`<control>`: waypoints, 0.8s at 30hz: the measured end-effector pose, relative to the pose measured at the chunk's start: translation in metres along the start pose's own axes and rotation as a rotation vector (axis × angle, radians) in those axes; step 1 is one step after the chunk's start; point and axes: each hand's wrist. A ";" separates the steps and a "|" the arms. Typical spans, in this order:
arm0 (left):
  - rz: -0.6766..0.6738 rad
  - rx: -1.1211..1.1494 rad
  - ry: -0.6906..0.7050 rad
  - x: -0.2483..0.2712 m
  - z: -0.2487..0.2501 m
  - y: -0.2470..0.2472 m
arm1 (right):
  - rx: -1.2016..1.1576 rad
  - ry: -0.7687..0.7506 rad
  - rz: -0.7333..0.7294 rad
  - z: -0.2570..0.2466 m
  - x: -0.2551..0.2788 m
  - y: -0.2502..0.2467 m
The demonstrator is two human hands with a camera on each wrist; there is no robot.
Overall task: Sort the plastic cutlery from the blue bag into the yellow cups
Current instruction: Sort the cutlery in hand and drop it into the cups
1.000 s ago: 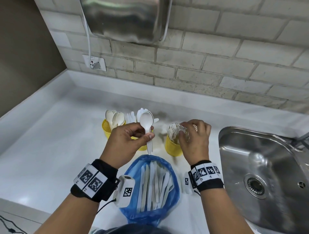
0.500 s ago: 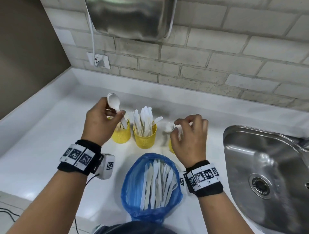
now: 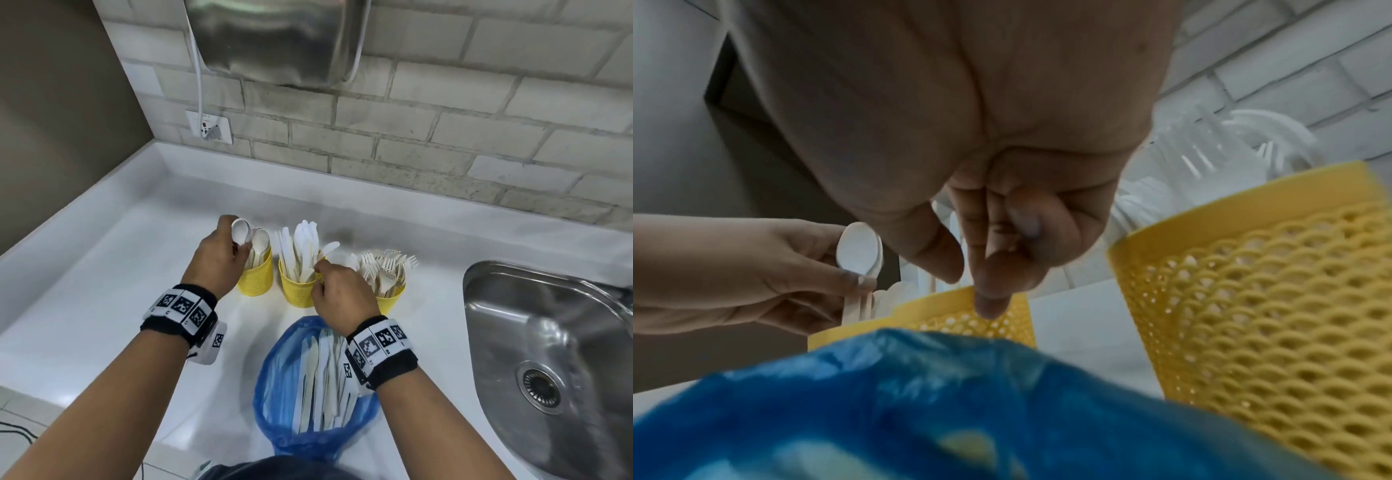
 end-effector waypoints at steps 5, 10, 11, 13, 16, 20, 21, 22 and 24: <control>0.125 -0.053 0.096 0.004 -0.004 0.003 | 0.038 -0.007 0.006 0.003 -0.001 0.007; 0.099 -0.217 0.177 0.007 -0.001 0.005 | 0.040 -0.013 0.032 0.004 -0.001 0.011; 0.040 -0.270 0.173 0.008 -0.003 0.007 | 0.035 -0.011 0.037 0.005 -0.001 0.011; -0.037 -0.371 0.166 0.010 -0.006 0.011 | 0.035 -0.002 0.040 0.007 -0.002 0.011; 0.038 -0.382 0.138 0.014 -0.004 0.014 | 0.050 -0.003 0.045 0.008 -0.002 0.013; 0.168 -0.354 0.147 0.028 0.006 0.018 | 0.065 -0.016 0.041 0.008 0.002 0.011; 0.140 -0.363 0.145 0.030 0.003 0.021 | 0.061 -0.019 0.041 0.008 0.004 0.011; 0.104 -0.369 0.136 0.031 -0.002 0.024 | 0.055 -0.017 0.043 0.007 0.005 0.010; 0.058 -0.381 0.124 0.031 -0.012 0.029 | 0.048 -0.016 0.045 0.006 0.007 0.009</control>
Point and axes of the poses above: each hand's wrist, its own x-axis away from the middle knuckle, its own y-axis out of the palm, z = x × y, and after that the axes turned 11 degrees about -z, right-handed
